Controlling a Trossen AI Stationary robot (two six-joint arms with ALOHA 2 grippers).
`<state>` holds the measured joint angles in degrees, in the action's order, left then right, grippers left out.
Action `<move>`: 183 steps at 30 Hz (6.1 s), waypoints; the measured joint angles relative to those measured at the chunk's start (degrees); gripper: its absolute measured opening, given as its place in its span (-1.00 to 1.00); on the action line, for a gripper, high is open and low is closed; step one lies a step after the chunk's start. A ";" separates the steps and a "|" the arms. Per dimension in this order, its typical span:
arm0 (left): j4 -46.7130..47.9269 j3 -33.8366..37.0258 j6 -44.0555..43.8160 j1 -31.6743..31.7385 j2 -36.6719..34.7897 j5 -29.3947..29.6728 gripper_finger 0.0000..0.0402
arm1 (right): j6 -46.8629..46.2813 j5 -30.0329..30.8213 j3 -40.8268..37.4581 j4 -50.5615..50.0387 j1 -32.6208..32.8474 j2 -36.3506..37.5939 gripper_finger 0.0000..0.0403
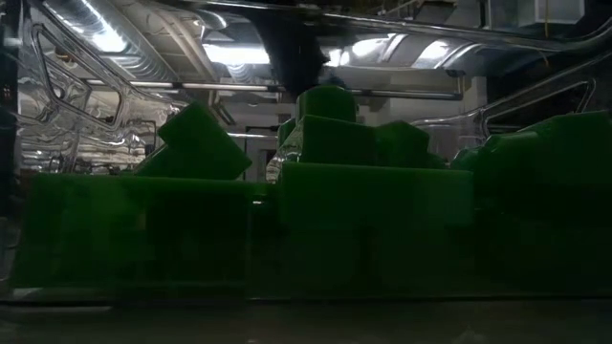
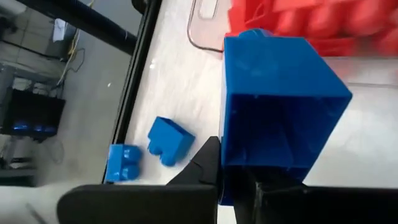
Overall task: Sort blocks
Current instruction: Put the blue game piece into the bottom left transparent bin
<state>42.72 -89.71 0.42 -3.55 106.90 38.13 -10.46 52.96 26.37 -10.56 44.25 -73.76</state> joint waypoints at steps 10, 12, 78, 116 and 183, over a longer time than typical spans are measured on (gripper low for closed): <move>17.10 0.00 -21.84 -13.09 -11.24 -0.04 -0.98 | 0.35 2.38 0.00 0.05 0.02 0.00 0.40; 20.70 0.00 -27.10 -16.13 -12.46 -0.90 -0.97 | 0.25 2.27 0.00 0.13 0.02 0.00 0.40; 19.84 17.75 -54.42 -16.86 -25.01 -7.38 0.29 | 10.75 -3.58 10.38 -0.04 -0.02 -1.44 0.40; -4.04 -5.03 -10.41 14.01 13.06 2.38 0.27 | 10.85 1.51 10.38 -5.14 -1.05 -5.64 0.40; 4.81 -3.26 -22.50 18.61 14.81 -10.11 0.27 | 10.76 1.45 10.38 -6.82 -1.27 -5.62 0.40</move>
<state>47.53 -92.97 -22.09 15.06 121.71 28.02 0.31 54.41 36.75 -17.38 42.98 -79.37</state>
